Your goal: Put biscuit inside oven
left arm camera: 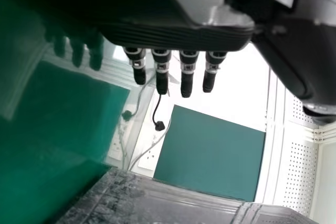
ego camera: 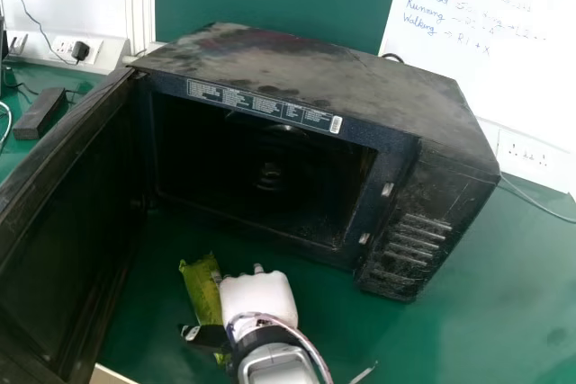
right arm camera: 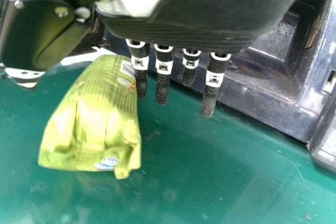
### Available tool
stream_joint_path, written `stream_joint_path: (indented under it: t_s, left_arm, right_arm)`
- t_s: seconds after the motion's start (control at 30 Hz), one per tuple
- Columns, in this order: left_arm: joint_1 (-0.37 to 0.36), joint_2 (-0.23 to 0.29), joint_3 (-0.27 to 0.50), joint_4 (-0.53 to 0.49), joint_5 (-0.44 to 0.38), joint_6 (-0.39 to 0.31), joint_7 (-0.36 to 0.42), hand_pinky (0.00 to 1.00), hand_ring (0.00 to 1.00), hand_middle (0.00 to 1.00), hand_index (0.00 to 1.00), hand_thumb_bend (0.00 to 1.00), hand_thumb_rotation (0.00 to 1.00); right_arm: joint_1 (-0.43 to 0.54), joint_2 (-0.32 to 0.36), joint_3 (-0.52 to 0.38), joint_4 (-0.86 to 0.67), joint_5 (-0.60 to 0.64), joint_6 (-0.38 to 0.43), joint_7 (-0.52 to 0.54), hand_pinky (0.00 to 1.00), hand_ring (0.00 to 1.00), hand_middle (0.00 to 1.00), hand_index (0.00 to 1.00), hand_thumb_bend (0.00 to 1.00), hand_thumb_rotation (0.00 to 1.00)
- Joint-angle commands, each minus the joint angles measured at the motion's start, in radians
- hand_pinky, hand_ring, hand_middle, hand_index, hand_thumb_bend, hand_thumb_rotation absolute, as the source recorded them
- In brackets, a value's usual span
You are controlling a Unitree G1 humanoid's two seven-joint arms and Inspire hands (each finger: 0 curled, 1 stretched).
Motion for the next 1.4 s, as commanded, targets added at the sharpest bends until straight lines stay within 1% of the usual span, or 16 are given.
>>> stream_joint_path:
  t_s: [0.0, 0.07, 0.23, 0.37, 0.5, 0.57, 0.63, 0.67, 0.7, 0.77, 0.83, 0.97, 1.07, 1.23, 1.37]
  left_arm:
    - [0.020, -0.007, 0.005, 0.014, 0.000, 0.023, 0.006, 1.00, 0.97, 0.98, 1.00, 0.31, 1.00]
    - [0.020, -0.007, 0.005, 0.014, 0.002, 0.021, 0.008, 1.00, 0.97, 0.98, 1.00, 0.31, 1.00]
    - [0.022, -0.005, 0.004, 0.017, 0.008, 0.012, 0.008, 1.00, 0.98, 0.99, 1.00, 0.32, 1.00]
    - [0.019, -0.006, 0.006, 0.018, 0.001, 0.017, 0.001, 1.00, 0.97, 0.99, 1.00, 0.31, 1.00]
    - [0.020, -0.007, 0.004, 0.013, 0.006, 0.017, 0.011, 1.00, 0.97, 0.98, 1.00, 0.32, 1.00]
    - [0.020, -0.008, 0.004, 0.013, 0.004, 0.016, 0.007, 1.00, 0.97, 0.99, 1.00, 0.31, 1.00]
    - [0.021, -0.009, 0.005, 0.011, -0.001, 0.021, 0.004, 1.00, 0.98, 0.99, 1.00, 0.31, 1.00]
    - [0.021, -0.009, 0.006, 0.009, -0.002, 0.026, 0.008, 1.00, 0.97, 0.99, 1.00, 0.32, 1.00]
    - [0.022, -0.010, 0.006, 0.007, -0.002, 0.029, 0.010, 1.00, 0.97, 0.99, 1.00, 0.32, 1.00]
    - [0.021, -0.009, 0.006, 0.011, 0.000, 0.022, 0.005, 1.00, 0.97, 0.98, 1.00, 0.32, 1.00]
    - [0.021, -0.008, 0.007, 0.016, -0.001, 0.015, -0.004, 1.00, 0.97, 0.99, 1.00, 0.31, 1.00]
    - [0.024, -0.011, 0.006, 0.009, 0.001, 0.020, 0.005, 1.00, 0.97, 0.99, 1.00, 0.31, 1.00]
    - [0.025, -0.014, 0.007, 0.001, -0.004, 0.030, 0.009, 1.00, 0.97, 0.99, 1.00, 0.31, 1.00]
    - [0.023, -0.014, 0.006, 0.004, 0.001, 0.020, 0.008, 1.00, 0.97, 0.98, 1.00, 0.31, 1.00]
    - [0.024, -0.014, 0.005, 0.002, 0.000, 0.019, 0.003, 1.00, 0.97, 0.99, 1.00, 0.32, 1.00]
  right_arm:
    - [0.000, 0.003, 0.000, 0.007, 0.005, 0.014, -0.012, 0.76, 0.84, 0.88, 0.88, 0.96, 0.38]
    - [0.014, 0.003, 0.008, 0.020, 0.005, 0.028, -0.044, 0.75, 0.84, 0.88, 0.87, 0.93, 0.33]
    - [0.046, 0.024, 0.015, 0.065, 0.005, 0.062, -0.106, 0.76, 0.84, 0.88, 0.87, 0.79, 0.19]
    - [0.047, 0.032, 0.019, 0.105, 0.005, 0.064, -0.114, 0.76, 0.84, 0.89, 0.89, 0.73, 0.21]
    - [0.046, 0.040, 0.027, 0.141, 0.005, 0.077, -0.125, 0.76, 0.84, 0.89, 0.89, 0.71, 0.23]
    - [0.050, 0.039, 0.035, 0.157, 0.005, 0.080, -0.147, 0.75, 0.83, 0.89, 0.88, 0.69, 0.23]
    - [0.053, 0.036, 0.046, 0.172, 0.005, 0.088, -0.172, 0.72, 0.80, 0.86, 0.85, 0.67, 0.29]
    - [0.055, 0.033, 0.052, 0.176, 0.005, 0.089, -0.184, 0.71, 0.79, 0.86, 0.85, 0.66, 0.30]
    - [0.056, 0.031, 0.057, 0.180, 0.005, 0.088, -0.192, 0.69, 0.78, 0.85, 0.84, 0.66, 0.30]
    - [0.062, 0.038, 0.061, 0.191, 0.005, 0.094, -0.205, 0.68, 0.77, 0.84, 0.84, 0.69, 0.26]
    - [0.066, 0.042, 0.065, 0.201, 0.005, 0.100, -0.214, 0.68, 0.76, 0.84, 0.84, 0.70, 0.23]
    - [0.057, 0.031, 0.081, 0.227, 0.005, 0.108, -0.216, 0.68, 0.76, 0.83, 0.83, 0.70, 0.25]
    - [0.034, 0.006, 0.103, 0.252, 0.005, 0.111, -0.202, 0.68, 0.75, 0.82, 0.83, 0.69, 0.27]
    - [0.030, -0.003, 0.123, 0.280, 0.005, 0.128, -0.210, 0.66, 0.73, 0.79, 0.82, 0.71, 0.25]
    - [0.018, -0.011, 0.131, 0.291, 0.005, 0.118, -0.188, 0.66, 0.73, 0.79, 0.82, 0.71, 0.28]
